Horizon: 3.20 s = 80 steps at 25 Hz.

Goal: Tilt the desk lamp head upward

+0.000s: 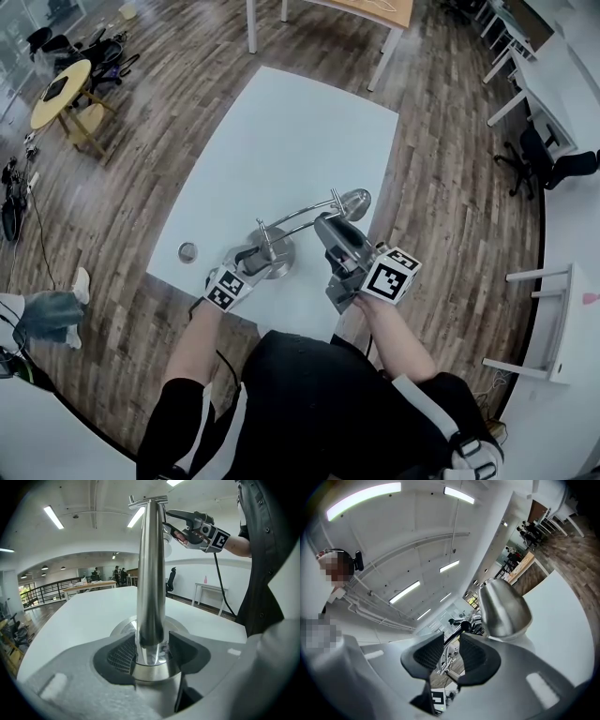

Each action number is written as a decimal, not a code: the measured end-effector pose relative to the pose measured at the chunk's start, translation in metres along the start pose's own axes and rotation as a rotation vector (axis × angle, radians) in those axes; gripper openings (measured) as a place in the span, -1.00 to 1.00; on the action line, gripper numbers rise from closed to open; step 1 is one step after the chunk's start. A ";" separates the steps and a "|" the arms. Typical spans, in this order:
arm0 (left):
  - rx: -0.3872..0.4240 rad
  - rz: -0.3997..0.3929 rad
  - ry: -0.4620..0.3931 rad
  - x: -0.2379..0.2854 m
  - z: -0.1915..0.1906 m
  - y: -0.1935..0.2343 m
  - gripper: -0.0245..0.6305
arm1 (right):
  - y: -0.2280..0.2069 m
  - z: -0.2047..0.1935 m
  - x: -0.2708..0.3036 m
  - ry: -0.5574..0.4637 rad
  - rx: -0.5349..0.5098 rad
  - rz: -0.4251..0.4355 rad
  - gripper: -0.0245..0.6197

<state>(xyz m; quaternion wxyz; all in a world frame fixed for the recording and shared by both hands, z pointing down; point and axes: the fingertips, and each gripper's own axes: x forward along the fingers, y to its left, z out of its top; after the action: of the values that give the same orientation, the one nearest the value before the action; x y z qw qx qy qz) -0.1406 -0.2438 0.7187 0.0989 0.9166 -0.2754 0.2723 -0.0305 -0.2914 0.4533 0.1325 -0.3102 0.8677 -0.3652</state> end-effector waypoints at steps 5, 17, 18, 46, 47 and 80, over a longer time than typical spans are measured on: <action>-0.008 -0.003 0.009 0.001 0.000 -0.002 -0.22 | 0.007 0.002 0.000 0.018 -0.051 0.003 -0.63; -0.015 -0.004 0.015 0.001 -0.001 0.005 -0.22 | 0.020 0.006 0.012 0.042 -0.177 0.020 -0.62; -0.015 -0.003 0.016 0.001 -0.001 0.005 -0.22 | 0.022 0.007 0.012 0.045 -0.190 0.024 -0.63; -0.018 0.005 0.008 0.002 0.004 0.002 -0.22 | 0.058 0.012 0.024 0.113 -0.434 0.093 -0.66; -0.019 0.005 0.009 0.002 0.004 0.001 -0.22 | 0.060 0.013 0.024 0.114 -0.438 0.099 -0.66; -0.031 0.005 0.009 -0.002 -0.003 0.006 -0.22 | 0.094 -0.002 0.049 0.128 -0.494 0.192 -0.77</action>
<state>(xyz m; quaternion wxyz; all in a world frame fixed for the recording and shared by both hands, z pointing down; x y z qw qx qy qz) -0.1466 -0.2468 0.7199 0.1135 0.9131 -0.2814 0.2723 -0.1105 -0.2710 0.3874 0.0318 -0.2255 0.9626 -0.1470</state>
